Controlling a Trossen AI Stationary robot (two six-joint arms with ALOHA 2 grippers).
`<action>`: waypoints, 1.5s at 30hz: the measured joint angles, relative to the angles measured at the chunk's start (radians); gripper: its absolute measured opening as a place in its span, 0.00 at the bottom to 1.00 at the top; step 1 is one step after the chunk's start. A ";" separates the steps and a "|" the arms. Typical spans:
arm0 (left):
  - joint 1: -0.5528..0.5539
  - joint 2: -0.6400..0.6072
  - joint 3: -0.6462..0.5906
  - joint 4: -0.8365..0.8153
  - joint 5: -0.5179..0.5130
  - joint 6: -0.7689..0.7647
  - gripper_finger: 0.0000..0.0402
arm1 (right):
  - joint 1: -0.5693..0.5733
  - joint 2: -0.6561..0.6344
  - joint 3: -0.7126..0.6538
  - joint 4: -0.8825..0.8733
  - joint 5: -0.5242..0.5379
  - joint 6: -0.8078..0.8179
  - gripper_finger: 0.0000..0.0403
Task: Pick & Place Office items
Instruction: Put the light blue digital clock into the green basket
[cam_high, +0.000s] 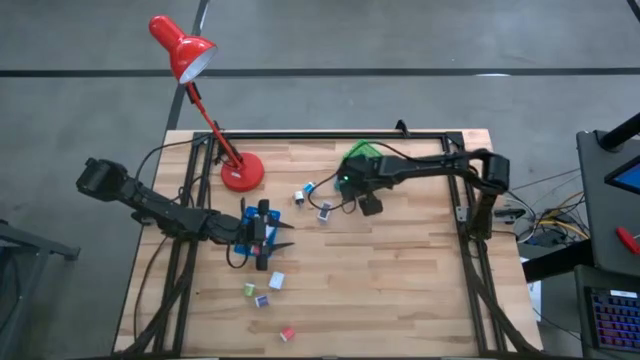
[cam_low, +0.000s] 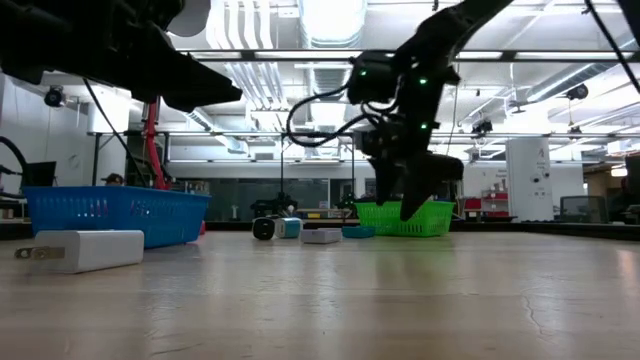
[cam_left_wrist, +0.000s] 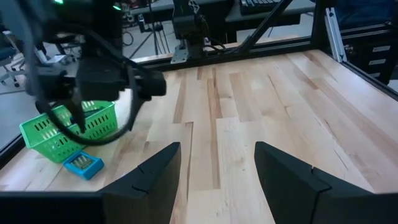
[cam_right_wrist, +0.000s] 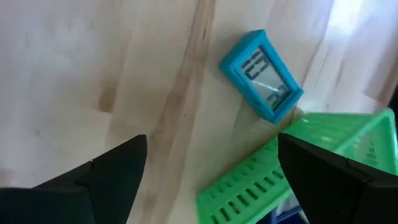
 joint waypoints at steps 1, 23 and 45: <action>0.000 0.000 0.000 -0.004 0.000 -0.001 0.52 | -0.006 0.011 0.023 -0.008 -0.014 -0.021 0.87; 0.000 0.000 -0.002 -0.025 0.000 -0.015 0.52 | -0.053 0.263 0.316 -0.177 -0.146 -0.228 0.85; 0.000 0.000 -0.002 -0.025 -0.003 -0.004 0.52 | -0.115 0.264 0.339 -0.157 -0.162 -0.315 0.85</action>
